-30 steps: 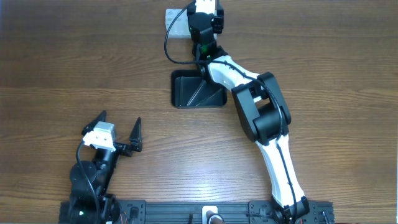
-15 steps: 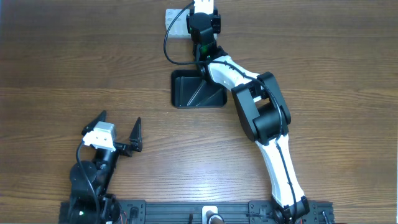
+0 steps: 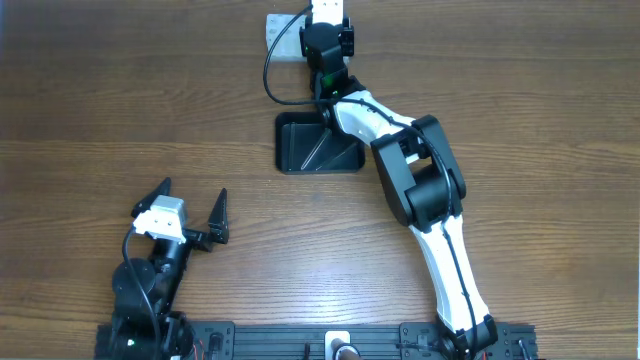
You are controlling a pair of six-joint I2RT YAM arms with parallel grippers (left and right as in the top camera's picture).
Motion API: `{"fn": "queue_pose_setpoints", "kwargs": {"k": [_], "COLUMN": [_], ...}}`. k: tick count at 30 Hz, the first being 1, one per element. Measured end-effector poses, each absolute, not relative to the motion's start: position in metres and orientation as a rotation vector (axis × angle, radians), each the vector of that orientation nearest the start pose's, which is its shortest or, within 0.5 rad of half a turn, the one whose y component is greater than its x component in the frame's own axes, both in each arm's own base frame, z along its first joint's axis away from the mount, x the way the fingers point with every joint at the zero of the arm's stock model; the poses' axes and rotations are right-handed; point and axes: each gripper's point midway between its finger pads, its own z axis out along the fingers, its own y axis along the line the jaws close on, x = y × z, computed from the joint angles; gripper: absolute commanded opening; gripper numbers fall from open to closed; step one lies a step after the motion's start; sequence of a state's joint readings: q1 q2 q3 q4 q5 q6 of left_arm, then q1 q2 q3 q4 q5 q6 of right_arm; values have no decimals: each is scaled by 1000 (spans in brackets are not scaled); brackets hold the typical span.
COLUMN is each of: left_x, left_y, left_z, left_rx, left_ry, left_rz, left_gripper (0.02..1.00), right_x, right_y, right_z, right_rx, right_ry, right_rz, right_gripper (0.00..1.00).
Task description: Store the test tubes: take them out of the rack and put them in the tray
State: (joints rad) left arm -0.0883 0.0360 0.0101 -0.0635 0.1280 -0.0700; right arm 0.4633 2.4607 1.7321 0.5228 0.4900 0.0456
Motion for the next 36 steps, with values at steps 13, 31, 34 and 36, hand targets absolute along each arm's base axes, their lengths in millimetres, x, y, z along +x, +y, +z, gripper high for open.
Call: {"fn": "queue_pose_setpoints", "kwargs": {"k": [13,31,34,36], "left_x": [243,243,243,243], "left_y": [-44,-44,-44,-44], "left_z": [155,155,155,155], "left_rx": [113,113,113,113], "left_ry": [1661,1661,1661,1661], "left_rz": [-226,-226,-226,-226], "left_gripper": [996,998,998,996], "right_x": [635,635,635,634], "right_y": [230,232,232,232], "right_z": [111,111,111,111], "right_rx": [-21,-24,-25,-25], "right_ry": [1759,1759,1759,1759], "right_rz": [-42,-38,-39,-38], "right_gripper": [312,200,176,165]}}
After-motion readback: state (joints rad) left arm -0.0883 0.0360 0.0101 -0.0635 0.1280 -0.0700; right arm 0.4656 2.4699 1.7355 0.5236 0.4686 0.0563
